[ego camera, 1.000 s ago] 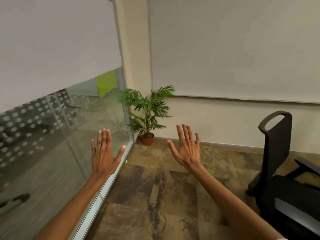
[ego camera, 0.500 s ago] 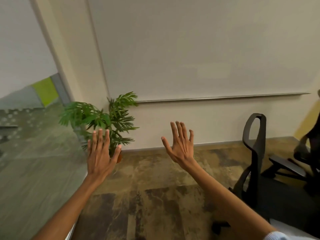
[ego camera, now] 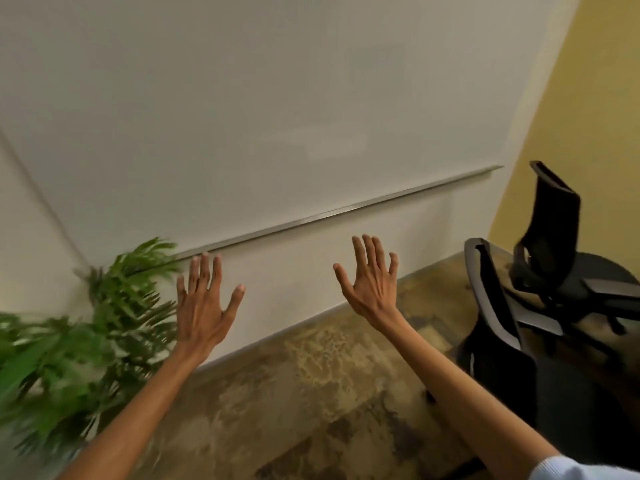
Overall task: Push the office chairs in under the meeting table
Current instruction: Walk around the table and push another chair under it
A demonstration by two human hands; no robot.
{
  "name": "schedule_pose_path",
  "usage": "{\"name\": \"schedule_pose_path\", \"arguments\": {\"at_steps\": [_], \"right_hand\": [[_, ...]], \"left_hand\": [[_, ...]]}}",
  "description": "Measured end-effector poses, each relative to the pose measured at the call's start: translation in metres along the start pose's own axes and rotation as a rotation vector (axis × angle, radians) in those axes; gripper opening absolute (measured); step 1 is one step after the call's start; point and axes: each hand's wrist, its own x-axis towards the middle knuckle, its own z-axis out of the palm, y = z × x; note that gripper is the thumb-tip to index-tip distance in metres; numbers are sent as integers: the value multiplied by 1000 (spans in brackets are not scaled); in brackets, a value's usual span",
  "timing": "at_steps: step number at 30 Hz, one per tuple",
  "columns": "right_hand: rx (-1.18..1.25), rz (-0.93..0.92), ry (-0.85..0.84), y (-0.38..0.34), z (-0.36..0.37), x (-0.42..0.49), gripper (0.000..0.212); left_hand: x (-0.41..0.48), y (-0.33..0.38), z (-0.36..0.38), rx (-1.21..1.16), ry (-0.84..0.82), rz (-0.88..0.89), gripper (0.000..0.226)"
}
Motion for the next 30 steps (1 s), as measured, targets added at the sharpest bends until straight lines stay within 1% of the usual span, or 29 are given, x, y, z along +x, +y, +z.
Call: {"name": "schedule_pose_path", "arguments": {"at_steps": [6,9,11,15,17,19,23,27,30], "right_hand": [[-112,215,51,72,17,55,73],[-177,308,85,115,19,74,73],[-261,385,109,151,22,81,74],[-366,594,173,206,19,93,73],[-418,675,222,222,21,96,72],[-431,758,233,232,19,94,71],[-546,890,266,249,16,77,71],[-623,1062,300,260,9,59,72],[-693,1200,323,253,11,42,73]], "left_hand": [[116,70,88,-133,-83,253,77],[173,122,129,-214,-84,387,78],[206,165,160,-257,-129,472,79],[256,252,206,-337,-194,721,85],[272,294,227,-373,-222,851,92],[278,331,239,-435,-245,962,97],[275,400,267,-563,-303,1210,104],[270,452,288,-644,-340,1448,109],[264,480,304,-700,-365,1607,110]]}}
